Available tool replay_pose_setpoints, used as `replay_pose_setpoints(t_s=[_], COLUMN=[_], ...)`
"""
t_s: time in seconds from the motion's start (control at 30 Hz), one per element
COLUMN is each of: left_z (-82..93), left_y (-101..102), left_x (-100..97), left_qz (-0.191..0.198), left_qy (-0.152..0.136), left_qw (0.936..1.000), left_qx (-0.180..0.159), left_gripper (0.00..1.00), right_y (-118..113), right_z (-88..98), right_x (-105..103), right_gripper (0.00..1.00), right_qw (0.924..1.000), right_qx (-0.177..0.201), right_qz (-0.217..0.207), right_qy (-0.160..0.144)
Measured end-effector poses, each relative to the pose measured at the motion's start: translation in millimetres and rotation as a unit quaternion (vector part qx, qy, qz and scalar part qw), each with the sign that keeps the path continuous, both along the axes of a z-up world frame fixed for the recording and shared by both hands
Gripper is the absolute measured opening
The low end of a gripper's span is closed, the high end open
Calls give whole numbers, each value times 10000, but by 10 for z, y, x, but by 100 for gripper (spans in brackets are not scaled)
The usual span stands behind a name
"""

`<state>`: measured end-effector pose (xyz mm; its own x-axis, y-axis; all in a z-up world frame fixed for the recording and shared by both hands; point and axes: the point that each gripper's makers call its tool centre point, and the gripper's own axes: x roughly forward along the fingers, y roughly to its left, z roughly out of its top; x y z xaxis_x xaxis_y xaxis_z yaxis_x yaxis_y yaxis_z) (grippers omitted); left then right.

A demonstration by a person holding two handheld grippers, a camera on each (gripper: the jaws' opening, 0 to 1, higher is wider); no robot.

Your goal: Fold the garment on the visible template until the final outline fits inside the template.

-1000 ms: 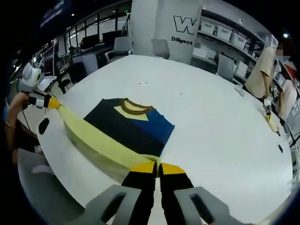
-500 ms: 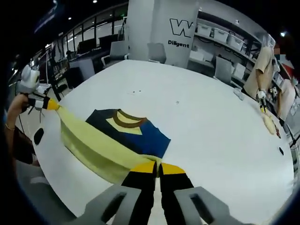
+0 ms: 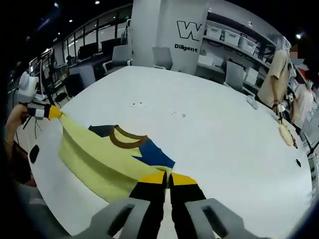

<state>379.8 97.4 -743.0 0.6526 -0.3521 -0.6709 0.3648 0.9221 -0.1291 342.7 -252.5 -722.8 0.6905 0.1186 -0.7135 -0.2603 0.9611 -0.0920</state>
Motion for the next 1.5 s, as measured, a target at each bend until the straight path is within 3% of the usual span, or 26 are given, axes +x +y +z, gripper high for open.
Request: replay_pose_setpoints(t_s=[0.53, 0.73, 1.2, 1.5], left_z=[-404, -599, -951, -1106], left_y=[-18, 19, 88, 89], left_x=[401, 514, 609, 595], left_qz=[156, 371, 703, 743], left_qy=[110, 361, 704, 704], left_qw=[9998, 9985, 9943, 9947], left_qx=[33, -155, -379, -87], left_gripper=[1, 1, 1, 1], right_y=[23, -18, -54, -30], right_z=[-409, -608, -981, -1226], right_x=[545, 673, 875, 824], right_gripper=[0, 0, 0, 0], right_qw=[9996, 9987, 9971, 9946], right_qx=[114, 164, 387, 580], right_qz=[-223, -338, -424, -551], right_qy=[160, 339, 496, 660])
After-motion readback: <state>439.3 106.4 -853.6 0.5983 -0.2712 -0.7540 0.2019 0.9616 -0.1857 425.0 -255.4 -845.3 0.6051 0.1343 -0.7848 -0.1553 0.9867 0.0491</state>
